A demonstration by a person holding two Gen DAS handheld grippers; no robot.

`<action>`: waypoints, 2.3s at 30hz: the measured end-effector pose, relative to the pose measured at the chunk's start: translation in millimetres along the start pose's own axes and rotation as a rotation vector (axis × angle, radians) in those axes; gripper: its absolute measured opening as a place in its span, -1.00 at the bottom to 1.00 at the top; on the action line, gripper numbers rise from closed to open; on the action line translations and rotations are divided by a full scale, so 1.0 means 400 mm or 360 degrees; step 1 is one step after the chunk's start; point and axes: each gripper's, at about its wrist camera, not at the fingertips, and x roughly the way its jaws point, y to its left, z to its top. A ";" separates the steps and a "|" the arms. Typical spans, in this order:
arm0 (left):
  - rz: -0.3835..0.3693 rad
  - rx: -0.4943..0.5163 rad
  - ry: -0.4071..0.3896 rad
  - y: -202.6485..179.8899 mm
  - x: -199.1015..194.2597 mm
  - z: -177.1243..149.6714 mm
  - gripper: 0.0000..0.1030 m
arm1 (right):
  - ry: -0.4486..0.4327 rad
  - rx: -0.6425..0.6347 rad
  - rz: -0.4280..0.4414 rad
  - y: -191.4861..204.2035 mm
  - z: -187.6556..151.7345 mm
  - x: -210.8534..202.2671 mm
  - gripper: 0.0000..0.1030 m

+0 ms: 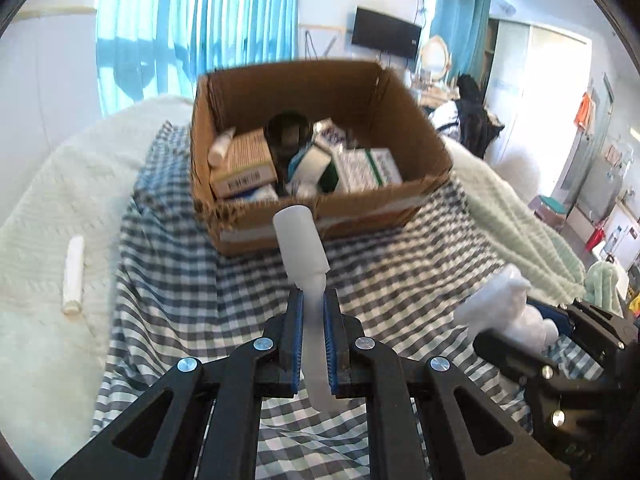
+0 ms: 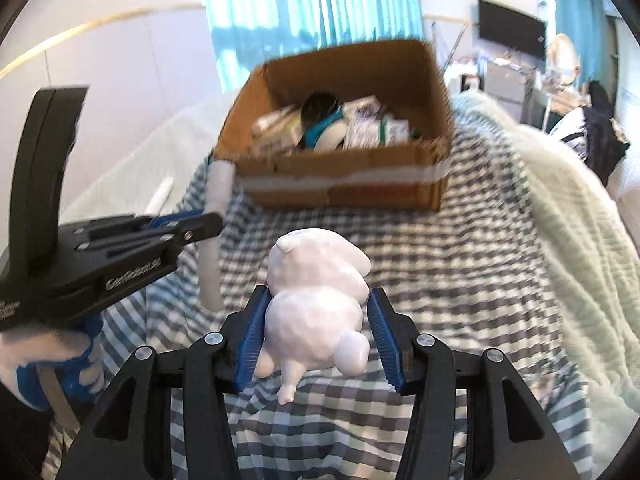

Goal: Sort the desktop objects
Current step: 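Lift the white tube and plush toy with both grippers over the box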

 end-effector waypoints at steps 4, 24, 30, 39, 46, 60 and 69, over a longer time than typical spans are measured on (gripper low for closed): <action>0.0021 0.0014 -0.0129 -0.006 -0.066 0.015 -0.82 | -0.0169 -0.0030 -0.0039 0.002 0.018 -0.041 -0.04; 0.0083 -0.0027 -0.0585 0.009 -0.238 0.179 -0.82 | -0.0756 -0.0136 -0.0132 0.000 0.209 -0.225 -0.04; 0.0020 -0.0054 -0.0564 0.021 -0.219 0.221 -0.82 | -0.0834 -0.0116 -0.0132 -0.024 0.262 -0.239 -0.04; 0.0071 0.0065 -0.0655 0.012 -0.193 0.313 -0.82 | -0.0893 -0.0161 -0.0114 -0.040 0.342 -0.199 -0.04; 0.0061 0.0086 -0.0735 0.011 -0.165 0.363 -0.82 | -0.0946 -0.0208 -0.0119 -0.049 0.391 -0.162 -0.04; 0.0047 0.0069 -0.0775 0.038 -0.021 0.429 -0.81 | -0.0986 -0.0187 -0.0072 -0.074 0.473 -0.033 -0.04; 0.0024 0.0023 -0.0628 0.093 0.140 0.453 -0.81 | -0.0803 -0.0172 -0.0069 -0.122 0.498 0.141 -0.04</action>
